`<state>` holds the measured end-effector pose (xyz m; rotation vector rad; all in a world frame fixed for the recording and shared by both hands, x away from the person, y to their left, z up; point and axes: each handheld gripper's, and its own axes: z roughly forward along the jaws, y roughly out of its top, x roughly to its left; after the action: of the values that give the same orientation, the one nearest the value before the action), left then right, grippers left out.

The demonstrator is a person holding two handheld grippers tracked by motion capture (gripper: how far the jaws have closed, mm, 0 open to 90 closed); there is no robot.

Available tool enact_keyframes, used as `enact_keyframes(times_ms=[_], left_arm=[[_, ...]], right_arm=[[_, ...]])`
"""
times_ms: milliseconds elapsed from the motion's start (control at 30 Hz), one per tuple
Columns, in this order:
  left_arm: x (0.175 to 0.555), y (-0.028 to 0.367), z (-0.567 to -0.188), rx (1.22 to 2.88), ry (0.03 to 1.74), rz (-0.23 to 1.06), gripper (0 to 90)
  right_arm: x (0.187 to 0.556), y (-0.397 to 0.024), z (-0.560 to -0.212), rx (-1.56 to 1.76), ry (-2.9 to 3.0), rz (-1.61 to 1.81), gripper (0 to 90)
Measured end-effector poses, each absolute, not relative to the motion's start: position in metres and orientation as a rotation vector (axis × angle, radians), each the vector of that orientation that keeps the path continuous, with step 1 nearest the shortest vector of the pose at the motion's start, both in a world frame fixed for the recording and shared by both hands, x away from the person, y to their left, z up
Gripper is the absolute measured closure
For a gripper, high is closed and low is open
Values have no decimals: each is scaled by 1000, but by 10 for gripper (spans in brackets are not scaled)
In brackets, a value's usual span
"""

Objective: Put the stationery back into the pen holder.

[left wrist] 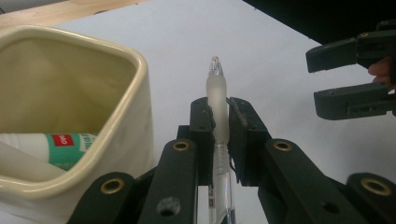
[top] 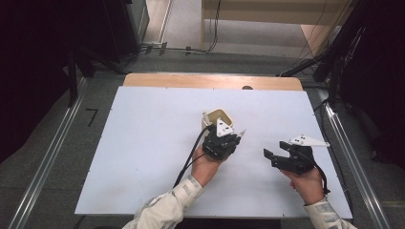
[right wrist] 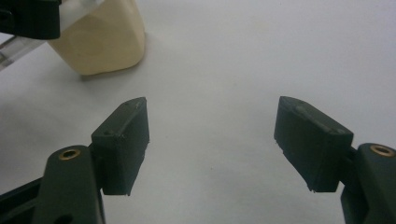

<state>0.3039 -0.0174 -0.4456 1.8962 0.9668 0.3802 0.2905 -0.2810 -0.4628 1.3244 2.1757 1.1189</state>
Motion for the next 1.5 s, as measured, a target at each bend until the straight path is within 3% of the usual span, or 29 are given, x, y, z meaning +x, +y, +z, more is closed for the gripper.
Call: enact_keyframes(times_ms=[1500], left_arm=[[345, 6, -406, 1839, 1048, 450, 817]], right_arm=[[291, -282, -463, 1327, 2175, 1126, 249]])
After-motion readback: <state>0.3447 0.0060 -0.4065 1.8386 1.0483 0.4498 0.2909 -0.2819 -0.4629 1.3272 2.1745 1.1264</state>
